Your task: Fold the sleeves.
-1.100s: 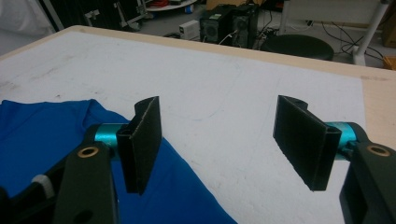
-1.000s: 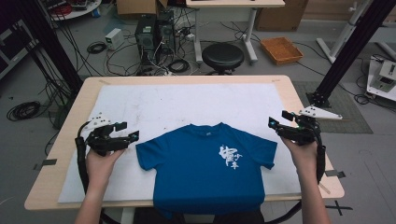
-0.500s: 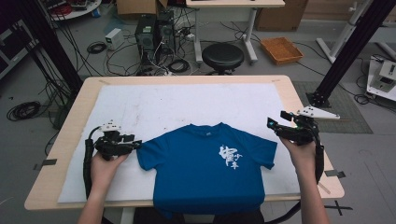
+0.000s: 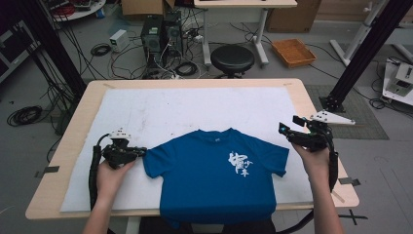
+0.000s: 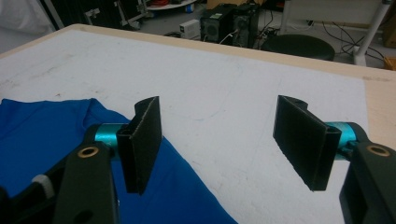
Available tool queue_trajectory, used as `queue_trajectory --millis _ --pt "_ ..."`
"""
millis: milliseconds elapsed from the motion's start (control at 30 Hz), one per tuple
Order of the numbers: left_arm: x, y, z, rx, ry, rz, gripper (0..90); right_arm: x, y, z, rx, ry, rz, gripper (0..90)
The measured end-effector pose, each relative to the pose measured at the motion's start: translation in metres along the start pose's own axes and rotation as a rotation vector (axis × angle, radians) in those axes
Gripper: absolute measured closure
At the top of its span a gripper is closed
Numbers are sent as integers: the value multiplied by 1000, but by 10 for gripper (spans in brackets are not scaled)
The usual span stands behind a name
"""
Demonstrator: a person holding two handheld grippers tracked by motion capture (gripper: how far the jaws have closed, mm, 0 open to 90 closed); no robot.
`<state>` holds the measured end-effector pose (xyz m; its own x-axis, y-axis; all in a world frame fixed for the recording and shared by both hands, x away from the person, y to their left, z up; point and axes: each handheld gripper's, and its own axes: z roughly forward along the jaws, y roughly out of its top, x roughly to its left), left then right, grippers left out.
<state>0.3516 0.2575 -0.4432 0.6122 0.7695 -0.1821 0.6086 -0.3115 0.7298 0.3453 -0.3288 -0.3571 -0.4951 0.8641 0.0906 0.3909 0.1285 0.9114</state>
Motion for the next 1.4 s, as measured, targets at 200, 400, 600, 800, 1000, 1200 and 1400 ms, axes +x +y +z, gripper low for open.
queue_trajectory --millis 200,400,600,800,1000,1200,1400 --pt "-13 13 -18 -99 -82 -107 882 -1 1 -3 -10 -2 4 327" --pt "-38 30 -21 -138 -153 -154 882 -1 2 -6 -20 -1 4 327" --pt "-71 47 -11 -153 -222 -143 883 -2 3 -8 -26 -3 6 327" --pt "-92 59 6 -150 -261 -150 883 -2 3 -9 -25 -5 9 328" --pt "-109 65 34 -126 -289 -163 882 -2 2 -8 -20 -7 6 327" --pt "-118 68 63 -132 -290 -172 881 -4 0 -7 -15 -12 13 328" --pt "-119 69 65 -214 -300 -126 610 -9 -5 -6 -4 -13 24 345"
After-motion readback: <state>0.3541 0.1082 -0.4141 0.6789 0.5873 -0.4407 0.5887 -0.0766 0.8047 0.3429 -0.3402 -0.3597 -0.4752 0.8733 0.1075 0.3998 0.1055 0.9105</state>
